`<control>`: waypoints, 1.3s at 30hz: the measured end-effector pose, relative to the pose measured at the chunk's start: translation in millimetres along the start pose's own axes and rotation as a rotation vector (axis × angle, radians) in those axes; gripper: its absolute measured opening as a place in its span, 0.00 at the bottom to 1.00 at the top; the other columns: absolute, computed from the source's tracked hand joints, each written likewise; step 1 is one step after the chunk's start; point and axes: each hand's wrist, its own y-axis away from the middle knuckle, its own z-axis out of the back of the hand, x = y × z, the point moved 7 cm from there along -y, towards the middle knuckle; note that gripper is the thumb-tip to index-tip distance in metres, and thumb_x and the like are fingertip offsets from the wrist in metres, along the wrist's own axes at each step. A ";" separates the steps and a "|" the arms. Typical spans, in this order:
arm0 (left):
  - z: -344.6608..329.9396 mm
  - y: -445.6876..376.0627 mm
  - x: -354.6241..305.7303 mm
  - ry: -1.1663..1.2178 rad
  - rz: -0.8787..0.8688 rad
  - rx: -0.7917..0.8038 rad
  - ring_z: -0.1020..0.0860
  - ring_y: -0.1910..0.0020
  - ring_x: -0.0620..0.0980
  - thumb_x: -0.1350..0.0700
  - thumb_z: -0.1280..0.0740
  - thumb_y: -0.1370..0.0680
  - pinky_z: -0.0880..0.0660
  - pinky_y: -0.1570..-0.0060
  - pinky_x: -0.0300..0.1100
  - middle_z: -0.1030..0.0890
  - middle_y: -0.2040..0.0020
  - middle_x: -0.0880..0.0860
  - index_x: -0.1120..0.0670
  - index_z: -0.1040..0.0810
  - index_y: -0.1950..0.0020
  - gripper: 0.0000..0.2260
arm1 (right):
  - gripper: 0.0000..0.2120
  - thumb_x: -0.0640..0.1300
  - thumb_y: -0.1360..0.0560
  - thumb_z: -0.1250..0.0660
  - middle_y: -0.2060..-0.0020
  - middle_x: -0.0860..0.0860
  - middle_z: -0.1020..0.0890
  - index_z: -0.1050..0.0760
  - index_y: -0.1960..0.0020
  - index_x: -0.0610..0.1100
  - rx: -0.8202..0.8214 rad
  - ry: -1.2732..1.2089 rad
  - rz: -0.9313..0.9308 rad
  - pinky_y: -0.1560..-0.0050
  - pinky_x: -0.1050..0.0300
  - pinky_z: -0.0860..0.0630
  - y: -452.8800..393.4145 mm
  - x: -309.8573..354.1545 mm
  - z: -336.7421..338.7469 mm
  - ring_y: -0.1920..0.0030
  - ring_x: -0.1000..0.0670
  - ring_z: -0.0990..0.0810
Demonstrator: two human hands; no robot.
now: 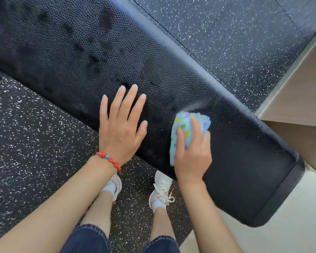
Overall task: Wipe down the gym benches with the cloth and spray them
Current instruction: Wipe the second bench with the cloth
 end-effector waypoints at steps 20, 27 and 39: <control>4.7 -24.6 68.1 -0.068 0.067 -0.041 0.39 0.28 0.60 0.52 0.42 0.21 0.46 0.31 0.61 0.36 0.27 0.58 0.57 0.35 0.28 0.23 | 0.15 0.52 0.21 0.43 0.65 0.45 0.25 0.29 0.40 0.45 -0.015 0.014 0.083 0.73 0.56 0.27 21.5 47.4 -16.9 0.70 0.47 0.27; 6.2 -24.6 68.5 -0.063 0.060 -0.054 0.39 0.28 0.60 0.52 0.42 0.21 0.46 0.31 0.61 0.35 0.27 0.58 0.57 0.35 0.28 0.23 | 0.16 0.52 0.25 0.39 0.62 0.43 0.23 0.25 0.42 0.44 -0.062 0.015 -0.043 0.69 0.56 0.29 -13.9 49.5 -17.3 0.67 0.43 0.23; 13.6 -28.2 71.9 -0.029 0.052 -0.024 0.37 0.29 0.60 0.52 0.41 0.23 0.45 0.32 0.62 0.34 0.28 0.59 0.58 0.33 0.29 0.23 | 0.16 0.50 0.24 0.39 0.63 0.44 0.24 0.29 0.39 0.45 -0.047 -0.013 0.020 0.71 0.55 0.28 -7.7 73.7 -27.4 0.68 0.45 0.25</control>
